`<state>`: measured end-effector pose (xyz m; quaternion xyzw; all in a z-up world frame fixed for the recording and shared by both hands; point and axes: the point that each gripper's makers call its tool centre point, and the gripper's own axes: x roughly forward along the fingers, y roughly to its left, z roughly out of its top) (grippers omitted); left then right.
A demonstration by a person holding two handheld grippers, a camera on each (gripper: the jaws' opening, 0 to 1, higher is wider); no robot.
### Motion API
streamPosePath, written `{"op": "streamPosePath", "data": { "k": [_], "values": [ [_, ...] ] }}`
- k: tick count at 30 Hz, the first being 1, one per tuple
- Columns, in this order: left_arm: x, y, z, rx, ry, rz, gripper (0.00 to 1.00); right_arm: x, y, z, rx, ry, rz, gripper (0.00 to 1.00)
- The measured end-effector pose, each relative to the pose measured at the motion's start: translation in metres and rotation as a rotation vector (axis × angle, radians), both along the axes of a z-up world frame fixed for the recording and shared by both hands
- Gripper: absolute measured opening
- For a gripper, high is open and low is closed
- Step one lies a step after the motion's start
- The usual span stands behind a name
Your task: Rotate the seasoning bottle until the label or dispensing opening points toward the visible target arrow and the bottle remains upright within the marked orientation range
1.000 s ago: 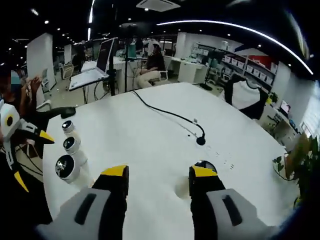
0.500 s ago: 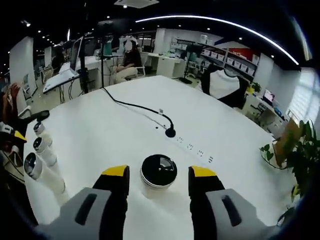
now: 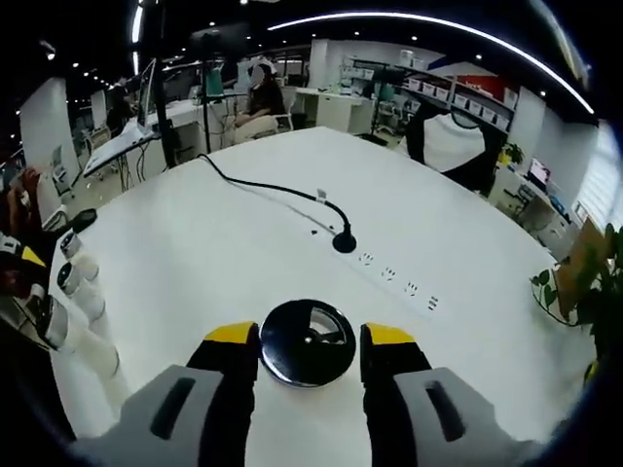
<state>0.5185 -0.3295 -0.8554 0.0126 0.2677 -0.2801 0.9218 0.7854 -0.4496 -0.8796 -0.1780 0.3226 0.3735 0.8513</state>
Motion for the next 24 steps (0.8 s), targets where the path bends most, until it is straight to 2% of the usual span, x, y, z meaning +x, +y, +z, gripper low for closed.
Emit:
{"op": "streamPosePath", "data": {
  "k": [4,10,15,18,24],
  "values": [
    [0.002,-0.003,-0.004,-0.024,0.019,0.011,0.98,0.012,-0.002,-0.005,0.025,0.023,-0.003,0.39],
    [0.005,-0.008,-0.006,-0.023,0.028,0.008,0.98,0.019,-0.004,-0.007,0.043,0.02,0.015,0.38],
    [0.004,-0.013,-0.011,-0.018,0.035,0.004,1.0,0.017,-0.003,-0.007,0.042,0.015,0.032,0.38],
    [0.001,-0.019,-0.012,-0.017,0.035,-0.024,1.0,0.019,-0.005,-0.008,0.051,0.01,0.039,0.38],
    [-0.001,-0.022,-0.011,-0.015,0.043,-0.025,1.0,0.018,-0.002,-0.008,0.054,0.003,0.04,0.38]
  ]
}}
